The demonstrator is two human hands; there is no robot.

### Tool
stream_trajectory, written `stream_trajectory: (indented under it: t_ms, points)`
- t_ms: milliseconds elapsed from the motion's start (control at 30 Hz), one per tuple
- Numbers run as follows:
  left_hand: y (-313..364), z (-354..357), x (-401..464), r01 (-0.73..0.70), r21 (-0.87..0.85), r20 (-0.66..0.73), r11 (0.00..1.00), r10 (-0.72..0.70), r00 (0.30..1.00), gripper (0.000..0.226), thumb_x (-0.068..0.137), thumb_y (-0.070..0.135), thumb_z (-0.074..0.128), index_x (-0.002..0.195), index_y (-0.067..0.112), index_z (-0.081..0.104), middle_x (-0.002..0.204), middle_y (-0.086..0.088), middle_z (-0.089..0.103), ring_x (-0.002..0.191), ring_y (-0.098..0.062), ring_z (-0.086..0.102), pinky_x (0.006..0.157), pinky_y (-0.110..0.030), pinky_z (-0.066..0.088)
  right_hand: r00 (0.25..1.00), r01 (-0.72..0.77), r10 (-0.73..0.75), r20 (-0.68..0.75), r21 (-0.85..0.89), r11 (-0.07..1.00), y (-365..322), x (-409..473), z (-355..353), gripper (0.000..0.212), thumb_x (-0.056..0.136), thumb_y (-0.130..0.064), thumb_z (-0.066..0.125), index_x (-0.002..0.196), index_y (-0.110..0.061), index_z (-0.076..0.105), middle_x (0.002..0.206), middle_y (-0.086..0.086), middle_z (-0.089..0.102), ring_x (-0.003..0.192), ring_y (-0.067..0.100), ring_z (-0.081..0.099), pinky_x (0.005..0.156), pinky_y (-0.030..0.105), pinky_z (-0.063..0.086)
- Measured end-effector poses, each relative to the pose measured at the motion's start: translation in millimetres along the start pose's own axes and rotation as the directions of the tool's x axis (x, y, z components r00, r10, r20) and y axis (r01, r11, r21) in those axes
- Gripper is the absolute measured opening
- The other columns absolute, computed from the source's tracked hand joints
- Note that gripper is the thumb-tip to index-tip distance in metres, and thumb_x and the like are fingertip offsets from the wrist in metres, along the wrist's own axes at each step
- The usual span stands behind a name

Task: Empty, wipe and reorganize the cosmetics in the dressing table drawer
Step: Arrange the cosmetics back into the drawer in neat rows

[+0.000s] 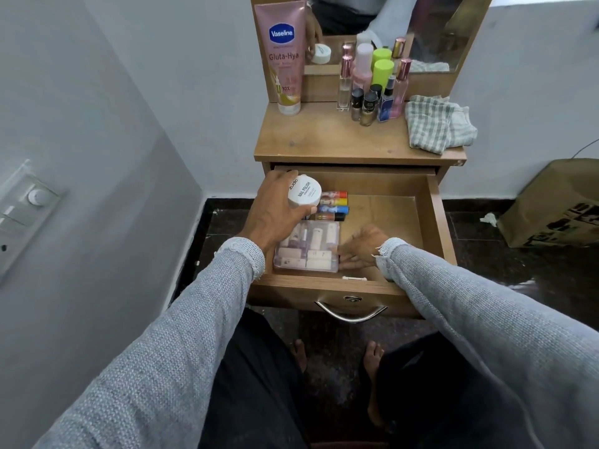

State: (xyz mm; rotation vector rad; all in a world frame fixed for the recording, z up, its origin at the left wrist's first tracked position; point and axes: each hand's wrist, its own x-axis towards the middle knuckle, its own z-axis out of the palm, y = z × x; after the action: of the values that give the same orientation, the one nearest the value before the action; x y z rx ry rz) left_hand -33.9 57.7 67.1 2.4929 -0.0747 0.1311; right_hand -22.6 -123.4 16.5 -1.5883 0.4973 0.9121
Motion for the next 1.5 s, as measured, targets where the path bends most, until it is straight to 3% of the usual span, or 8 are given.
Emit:
stream_trajectory:
  t_ms: [267, 467, 667, 867, 967, 1067, 1300, 1500]
  points:
    - [2.7, 8.2, -8.5, -0.013, 0.027, 0.019, 1.000, 0.012, 1.000, 0.078, 0.078, 0.029, 0.080, 0.144, 0.010, 0.042, 0.141, -0.008, 0.044, 0.129, -0.019, 0.041, 0.094, -0.010, 0.022, 0.990, 0.081, -0.086, -0.107, -0.055, 0.995, 0.0, 11.3, -0.4, 0.021, 0.085, 0.007, 0.065, 0.075, -0.002, 0.049, 0.100, 0.025, 0.066, 0.084, 0.033, 0.068, 0.069, 0.041, 0.060]
    - [-0.5, 11.0, -12.3, 0.009, 0.031, 0.015, 0.999, -0.010, 1.000, 0.076, 0.078, 0.031, 0.080, 0.142, 0.011, 0.043, 0.139, -0.007, 0.046, 0.126, -0.019, 0.044, 0.097, -0.020, 0.031, 0.993, 0.067, -0.073, -0.096, -0.061, 0.996, 0.1, 3.3, 0.7, 0.018, 0.084, -0.001, 0.070, 0.077, -0.002, 0.053, 0.088, 0.021, 0.066, 0.070, 0.024, 0.066, 0.047, 0.029, 0.057]
    - [-5.6, 18.1, -18.1, 0.040, 0.024, 0.040, 0.999, -0.040, 0.998, 0.077, 0.077, 0.030, 0.081, 0.142, 0.012, 0.043, 0.141, -0.008, 0.046, 0.129, -0.022, 0.044, 0.106, -0.032, 0.037, 0.975, 0.134, -0.162, -0.154, -0.176, 0.975, -0.7, 11.5, 0.5, 0.020, 0.082, -0.009, 0.074, 0.085, -0.006, 0.054, 0.096, 0.015, 0.068, 0.105, 0.031, 0.064, 0.088, 0.041, 0.055]
    - [-12.6, 28.5, -21.5, 0.049, 0.029, 0.088, 0.998, -0.051, 0.995, 0.080, 0.076, 0.029, 0.082, 0.143, 0.013, 0.042, 0.142, -0.007, 0.047, 0.129, -0.021, 0.043, 0.106, -0.032, 0.037, 0.941, 0.182, -0.265, -0.211, -0.345, 0.921, 4.5, 11.2, 0.1, 0.017, 0.082, -0.014, 0.075, 0.087, 0.000, 0.066, 0.083, 0.013, 0.072, 0.082, 0.025, 0.072, 0.081, 0.041, 0.058]
    - [-15.7, 32.4, -21.6, 0.050, 0.033, 0.135, 0.998, -0.055, 0.989, 0.076, 0.076, 0.029, 0.081, 0.141, 0.014, 0.043, 0.140, -0.007, 0.048, 0.126, -0.022, 0.046, 0.103, -0.031, 0.040, 0.854, 0.280, -0.452, -0.258, -0.504, 0.817, 4.7, 3.6, -0.6, 0.010, 0.088, -0.018, 0.068, 0.081, -0.011, 0.068, 0.075, 0.001, 0.069, 0.068, 0.012, 0.065, 0.076, 0.030, 0.056]
    - [-19.9, 37.1, -21.4, 0.035, 0.090, 0.181, 0.995, -0.051, 0.982, 0.071, 0.076, 0.029, 0.080, 0.136, 0.015, 0.046, 0.133, -0.007, 0.052, 0.120, -0.023, 0.050, 0.100, -0.037, 0.046, 0.789, 0.358, -0.574, -0.218, -0.597, 0.718, 5.2, 0.1, 0.7, 0.002, 0.087, -0.018, 0.066, 0.088, -0.018, 0.068, 0.085, -0.005, 0.066, 0.076, 0.008, 0.061, 0.076, 0.023, 0.049]
    - [-22.8, 46.3, -20.1, 0.031, 0.158, 0.219, 0.987, -0.066, 0.974, 0.073, 0.077, 0.030, 0.078, 0.139, 0.015, 0.043, 0.138, -0.007, 0.049, 0.125, -0.023, 0.047, 0.103, -0.041, 0.043, 0.798, 0.350, -0.578, -0.171, -0.650, 0.675, 8.6, 3.0, 1.1, 0.010, 0.087, -0.012, 0.064, 0.096, -0.010, 0.068, 0.090, 0.000, 0.067, 0.080, 0.012, 0.061, 0.057, 0.012, 0.039]
    - [-15.0, 41.4, -19.2, -0.036, 0.039, 0.148, 0.999, 0.030, 0.988, 0.072, 0.076, 0.036, 0.080, 0.136, 0.017, 0.045, 0.133, -0.004, 0.051, 0.120, -0.021, 0.049, 0.100, -0.036, 0.044, 0.724, 0.390, -0.640, -0.258, -0.612, 0.688, 7.3, 8.3, -1.3, 0.010, 0.087, -0.022, 0.060, 0.095, -0.021, 0.065, 0.087, -0.007, 0.066, 0.083, 0.011, 0.062, 0.080, 0.026, 0.051]
